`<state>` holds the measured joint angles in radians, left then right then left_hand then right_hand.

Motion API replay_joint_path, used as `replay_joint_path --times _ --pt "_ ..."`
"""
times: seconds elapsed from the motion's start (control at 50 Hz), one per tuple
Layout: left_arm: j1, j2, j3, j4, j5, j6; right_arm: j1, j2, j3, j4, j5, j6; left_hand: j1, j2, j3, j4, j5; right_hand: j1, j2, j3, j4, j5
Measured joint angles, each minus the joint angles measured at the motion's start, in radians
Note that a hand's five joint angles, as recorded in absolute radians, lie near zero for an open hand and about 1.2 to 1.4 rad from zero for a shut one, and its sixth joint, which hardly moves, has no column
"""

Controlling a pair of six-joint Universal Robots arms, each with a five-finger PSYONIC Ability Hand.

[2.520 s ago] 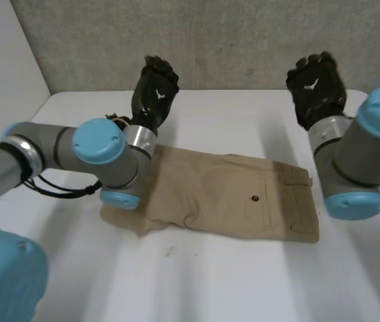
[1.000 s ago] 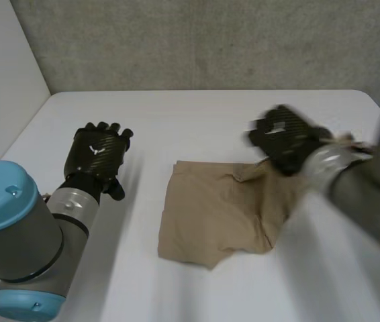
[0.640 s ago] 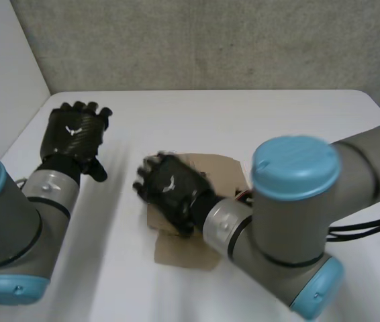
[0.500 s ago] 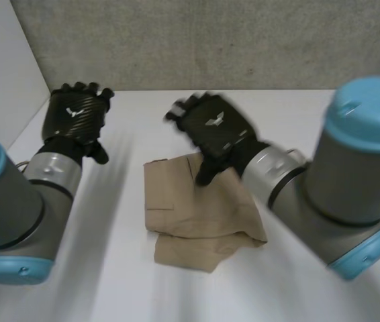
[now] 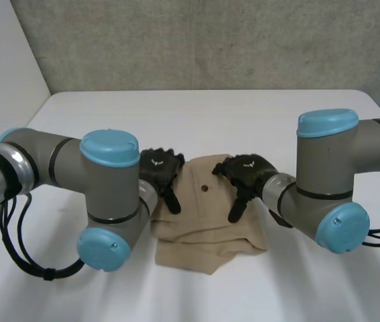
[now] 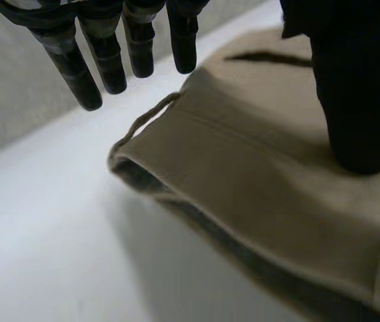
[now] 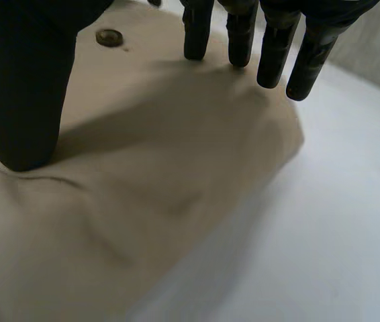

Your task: Fold the shorts.

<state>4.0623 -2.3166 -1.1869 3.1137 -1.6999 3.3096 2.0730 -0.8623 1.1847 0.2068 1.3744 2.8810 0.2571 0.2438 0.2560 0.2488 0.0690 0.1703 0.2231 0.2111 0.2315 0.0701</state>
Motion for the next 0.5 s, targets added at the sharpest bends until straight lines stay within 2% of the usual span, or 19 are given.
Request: replay_joint_path --times 0.12,0.26,0.46,0.5 --pt "0.002 0.001 -0.033 -0.060 0.003 -0.005 -0.041 -0.002 0.039 0.044 0.005 -0.082 -0.008 0.000 0.000 0.000 0.000 -0.030 -0.035 -0.015 0.000 0.000" --pt "-0.013 0.052 -0.084 -0.064 0.003 0.004 -0.061 -0.056 0.094 0.030 0.013 -0.147 -0.031 0.000 0.000 0.000 0.000 -0.031 -0.045 -0.024 0.000 -0.004" --pt "-0.011 0.184 -0.062 -0.053 0.001 0.005 -0.054 -0.211 0.108 -0.088 0.041 -0.106 -0.031 0.000 0.000 0.000 0.000 -0.033 -0.045 -0.024 0.000 -0.008" --pt "-0.001 0.269 -0.056 -0.051 0.000 0.003 -0.057 -0.287 0.108 -0.132 0.087 -0.060 -0.031 0.000 0.000 0.000 -0.005 -0.033 -0.045 -0.024 0.000 -0.008"
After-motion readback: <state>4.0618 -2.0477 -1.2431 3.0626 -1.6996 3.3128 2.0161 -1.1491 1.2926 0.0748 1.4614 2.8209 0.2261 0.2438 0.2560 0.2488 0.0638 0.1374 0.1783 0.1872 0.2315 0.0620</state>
